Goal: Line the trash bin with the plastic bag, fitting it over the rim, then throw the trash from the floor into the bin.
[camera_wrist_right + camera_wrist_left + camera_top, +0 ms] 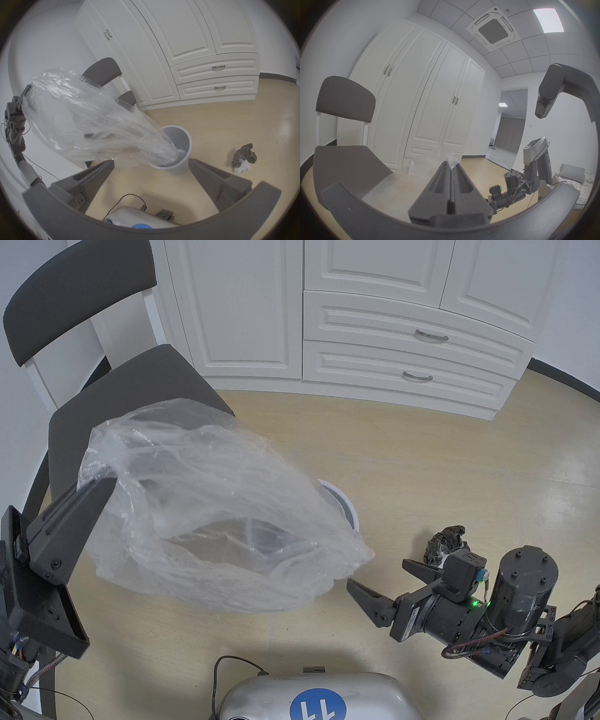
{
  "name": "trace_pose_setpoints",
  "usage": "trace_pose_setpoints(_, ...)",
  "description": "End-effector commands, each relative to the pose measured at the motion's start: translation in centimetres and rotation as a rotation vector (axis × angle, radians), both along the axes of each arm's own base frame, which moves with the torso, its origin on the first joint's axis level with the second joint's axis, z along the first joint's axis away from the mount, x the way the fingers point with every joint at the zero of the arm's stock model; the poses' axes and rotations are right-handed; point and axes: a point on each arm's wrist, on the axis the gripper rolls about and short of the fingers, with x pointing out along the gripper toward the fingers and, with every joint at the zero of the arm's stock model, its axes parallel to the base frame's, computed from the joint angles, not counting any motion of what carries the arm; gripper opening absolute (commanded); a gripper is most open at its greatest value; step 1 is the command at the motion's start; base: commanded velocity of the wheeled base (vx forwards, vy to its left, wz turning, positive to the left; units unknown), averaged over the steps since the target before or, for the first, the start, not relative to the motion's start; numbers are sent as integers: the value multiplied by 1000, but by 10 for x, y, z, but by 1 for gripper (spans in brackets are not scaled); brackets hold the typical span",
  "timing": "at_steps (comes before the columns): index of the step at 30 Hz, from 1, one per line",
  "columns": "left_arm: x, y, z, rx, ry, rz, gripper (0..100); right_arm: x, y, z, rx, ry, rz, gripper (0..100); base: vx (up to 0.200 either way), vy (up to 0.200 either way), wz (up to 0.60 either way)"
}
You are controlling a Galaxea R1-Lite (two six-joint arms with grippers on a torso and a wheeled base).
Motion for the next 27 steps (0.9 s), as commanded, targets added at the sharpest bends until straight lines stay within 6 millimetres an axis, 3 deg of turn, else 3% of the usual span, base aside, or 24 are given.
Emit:
trace_pose_setpoints(1,-4,1,0,-5,-4,-22,0,0,7,-18,-42,36,16,100,0,0,0)
trace_pose_setpoints(13,-13,2,3,-27,-21,-80,0,4,9,-28,-57,51,12,100,0,0,0)
trace_pose_setpoints(24,-17,1,4,-35,-25,-110,0,17,14,-52,-67,100,-14,100,0,0,0)
trace_pose_setpoints(27,-17,1,4,-37,-26,-111,0,22,17,-66,-81,129,9,100,0,0,0)
